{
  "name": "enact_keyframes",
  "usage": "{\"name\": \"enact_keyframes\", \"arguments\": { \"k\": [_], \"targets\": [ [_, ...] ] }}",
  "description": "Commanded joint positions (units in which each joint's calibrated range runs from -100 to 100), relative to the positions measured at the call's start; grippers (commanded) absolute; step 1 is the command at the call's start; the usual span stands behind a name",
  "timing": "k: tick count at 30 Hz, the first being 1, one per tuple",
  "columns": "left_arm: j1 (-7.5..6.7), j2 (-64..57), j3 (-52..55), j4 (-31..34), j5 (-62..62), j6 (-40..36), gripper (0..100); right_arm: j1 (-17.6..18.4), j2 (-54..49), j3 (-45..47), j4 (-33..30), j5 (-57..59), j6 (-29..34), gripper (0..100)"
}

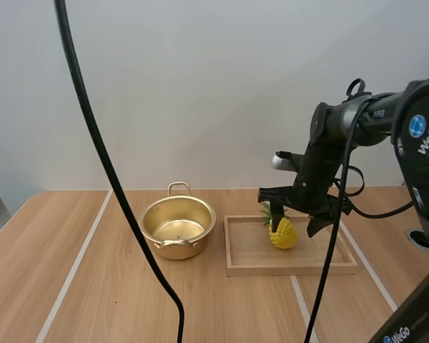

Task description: Open the pot, put the pineapple inside, and close it

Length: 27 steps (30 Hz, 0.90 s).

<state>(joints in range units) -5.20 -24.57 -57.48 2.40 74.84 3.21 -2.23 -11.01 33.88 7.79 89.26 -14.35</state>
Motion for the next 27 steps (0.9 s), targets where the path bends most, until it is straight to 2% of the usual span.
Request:
{"name": "enact_keyframes", "arguments": {
  "k": [1, 8, 27],
  "targets": [
    [-0.12, -0.2, -0.2, 0.2, -1.9, -0.3, 0, -0.2, 1.0, -2.9, 0.1, -0.3, -0.7, 100],
    [-0.12, -0.2, -0.2, 0.2, -1.9, -0.3, 0, -0.2, 5.6, -7.5, 0.2, -0.3, -0.7, 100],
    [-0.12, -0.2, -0.2, 0.2, -1.9, -0.3, 0, 0.7, 13.8, -7.8, 0.3, -6.7, -1.4, 100]
  ]
}}
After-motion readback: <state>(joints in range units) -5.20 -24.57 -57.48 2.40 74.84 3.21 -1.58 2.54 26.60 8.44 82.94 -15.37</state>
